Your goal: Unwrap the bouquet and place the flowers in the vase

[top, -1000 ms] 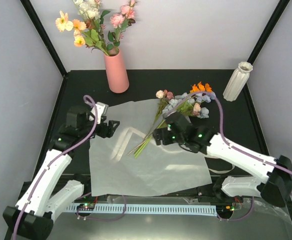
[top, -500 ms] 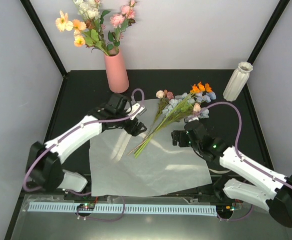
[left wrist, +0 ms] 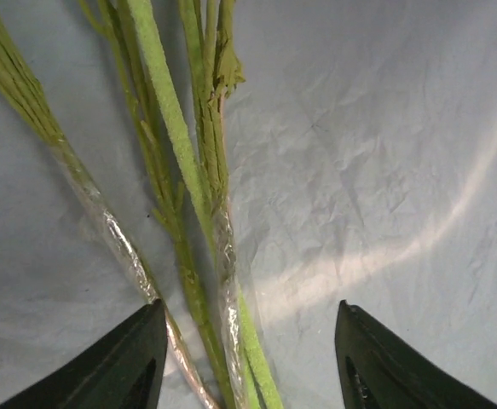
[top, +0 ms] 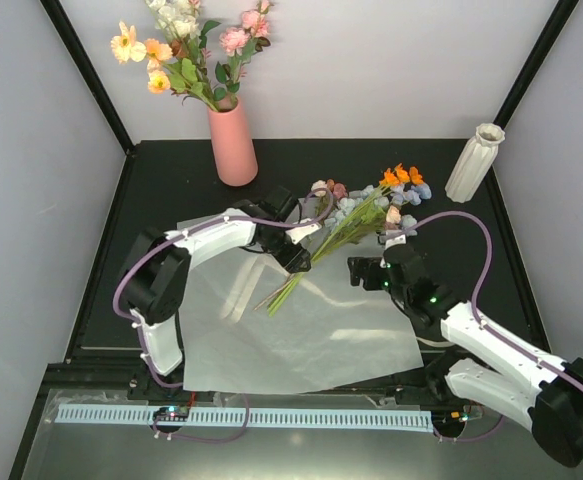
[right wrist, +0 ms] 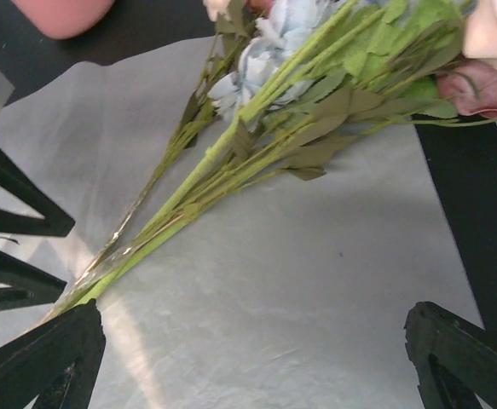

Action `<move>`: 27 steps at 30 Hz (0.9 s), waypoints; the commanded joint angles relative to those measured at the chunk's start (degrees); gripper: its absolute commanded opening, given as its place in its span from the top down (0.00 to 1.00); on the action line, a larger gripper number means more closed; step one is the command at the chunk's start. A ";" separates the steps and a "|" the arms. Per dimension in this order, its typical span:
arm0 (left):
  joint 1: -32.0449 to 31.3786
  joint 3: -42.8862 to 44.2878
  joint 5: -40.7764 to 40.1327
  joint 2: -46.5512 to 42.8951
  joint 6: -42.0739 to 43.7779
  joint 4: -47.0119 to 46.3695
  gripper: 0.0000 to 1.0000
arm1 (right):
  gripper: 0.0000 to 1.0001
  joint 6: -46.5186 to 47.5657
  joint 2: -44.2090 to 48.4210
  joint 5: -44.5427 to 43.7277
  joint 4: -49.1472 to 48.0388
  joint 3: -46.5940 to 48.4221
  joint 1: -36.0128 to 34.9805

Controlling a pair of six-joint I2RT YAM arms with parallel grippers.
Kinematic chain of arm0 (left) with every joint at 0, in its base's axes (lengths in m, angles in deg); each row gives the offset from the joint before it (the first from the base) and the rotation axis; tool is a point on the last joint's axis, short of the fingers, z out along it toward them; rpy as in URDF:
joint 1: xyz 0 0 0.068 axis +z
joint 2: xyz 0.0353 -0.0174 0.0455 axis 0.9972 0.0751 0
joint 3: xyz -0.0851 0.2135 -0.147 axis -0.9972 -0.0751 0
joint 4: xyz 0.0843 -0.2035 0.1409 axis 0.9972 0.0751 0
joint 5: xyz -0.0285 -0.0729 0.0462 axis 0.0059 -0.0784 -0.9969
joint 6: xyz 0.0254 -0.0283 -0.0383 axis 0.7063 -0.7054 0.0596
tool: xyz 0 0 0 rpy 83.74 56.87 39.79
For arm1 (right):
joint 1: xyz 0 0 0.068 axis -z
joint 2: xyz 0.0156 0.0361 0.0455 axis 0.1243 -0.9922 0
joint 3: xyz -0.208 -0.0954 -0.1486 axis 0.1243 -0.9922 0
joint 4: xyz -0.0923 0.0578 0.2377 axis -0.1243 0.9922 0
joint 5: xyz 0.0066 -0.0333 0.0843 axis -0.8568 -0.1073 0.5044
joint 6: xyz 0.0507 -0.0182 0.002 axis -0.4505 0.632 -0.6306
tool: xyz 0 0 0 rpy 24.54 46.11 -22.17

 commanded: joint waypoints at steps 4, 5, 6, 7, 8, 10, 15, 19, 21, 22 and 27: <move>-1.35 5.89 -0.21 5.48 0.85 2.30 0.51 | 0.04 0.20 -0.17 12.33 -7.13 -3.72 9.52; -1.51 5.98 -0.49 5.91 0.73 1.97 0.53 | 0.04 0.20 -0.59 14.13 -7.80 -4.05 10.87; -1.69 6.15 -0.79 6.36 0.64 1.71 0.54 | 0.05 0.16 -1.13 15.77 -8.37 -4.28 11.89; -1.78 6.30 -1.20 6.76 0.60 1.58 0.55 | 0.05 0.22 -1.86 17.34 -8.85 -4.39 12.98; -2.05 6.68 -1.84 7.08 0.61 1.62 0.56 | 0.06 0.29 -2.57 18.81 -9.22 -4.41 13.97; -2.56 7.15 -3.31 7.87 0.77 2.06 0.59 | 0.07 0.32 -4.00 21.00 -10.01 -4.45 15.46; -3.05 7.44 -4.38 9.46 0.55 1.60 0.65 | 0.08 0.32 -6.24 24.51 -11.40 -4.67 17.55; -3.59 7.10 -6.24 9.87 0.53 0.68 0.70 | 0.09 0.25 -6.97 26.03 -12.09 -4.80 18.69; -3.77 7.13 -7.07 9.87 0.40 0.28 0.75 | 0.09 0.12 -7.04 26.44 -12.30 -5.01 18.92; -3.89 7.02 -7.45 9.57 0.32 -0.14 0.77 | 0.09 0.05 -7.11 26.60 -12.41 -5.04 19.02; -4.17 6.83 -6.86 8.90 0.29 -0.67 0.97 | 0.10 0.17 -8.07 27.47 -12.55 -4.78 19.42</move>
